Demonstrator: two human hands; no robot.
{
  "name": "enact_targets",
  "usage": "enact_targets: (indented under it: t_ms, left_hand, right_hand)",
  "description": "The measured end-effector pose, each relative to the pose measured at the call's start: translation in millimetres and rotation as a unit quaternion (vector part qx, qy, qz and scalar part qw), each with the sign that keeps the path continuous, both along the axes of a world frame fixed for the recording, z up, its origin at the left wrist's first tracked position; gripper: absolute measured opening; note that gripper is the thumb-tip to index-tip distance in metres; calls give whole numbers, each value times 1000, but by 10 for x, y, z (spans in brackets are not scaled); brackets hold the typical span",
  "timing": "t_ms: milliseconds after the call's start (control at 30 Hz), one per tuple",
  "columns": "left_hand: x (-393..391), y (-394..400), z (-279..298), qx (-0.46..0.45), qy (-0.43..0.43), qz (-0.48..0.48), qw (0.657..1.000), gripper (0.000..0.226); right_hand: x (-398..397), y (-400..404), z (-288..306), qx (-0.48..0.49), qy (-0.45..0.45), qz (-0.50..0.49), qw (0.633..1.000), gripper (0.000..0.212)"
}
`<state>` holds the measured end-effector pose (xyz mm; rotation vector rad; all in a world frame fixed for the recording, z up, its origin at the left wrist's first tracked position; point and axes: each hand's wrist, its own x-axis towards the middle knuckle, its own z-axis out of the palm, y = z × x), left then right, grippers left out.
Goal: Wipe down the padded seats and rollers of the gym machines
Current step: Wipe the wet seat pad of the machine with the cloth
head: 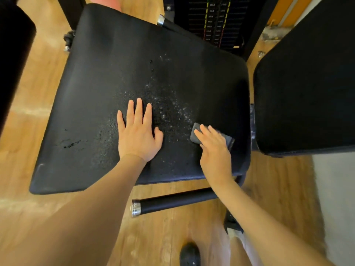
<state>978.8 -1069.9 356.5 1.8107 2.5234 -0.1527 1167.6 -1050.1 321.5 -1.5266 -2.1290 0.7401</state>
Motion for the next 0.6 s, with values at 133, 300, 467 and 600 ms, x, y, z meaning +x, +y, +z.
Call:
enact_targets:
  t_ms: [133,300,467,600]
  left_hand:
    - [12,-9,2,9,-4,0,1000,64]
    - [9,-10,-3,20,-10,0,1000,64]
    - [2,-9,1,20,-13,1,1000,64]
    - [-5,2,12,16,-12,4,1000,64]
  right_hand:
    - [15,-446,-63,32,-2,29,999,59]
    - [-20,-562,-83,47,-17,27,998,59]
    - [18,-577,-76,81,-14,91,992,61]
    - [39,-560,-93,112,12,166,980,56]
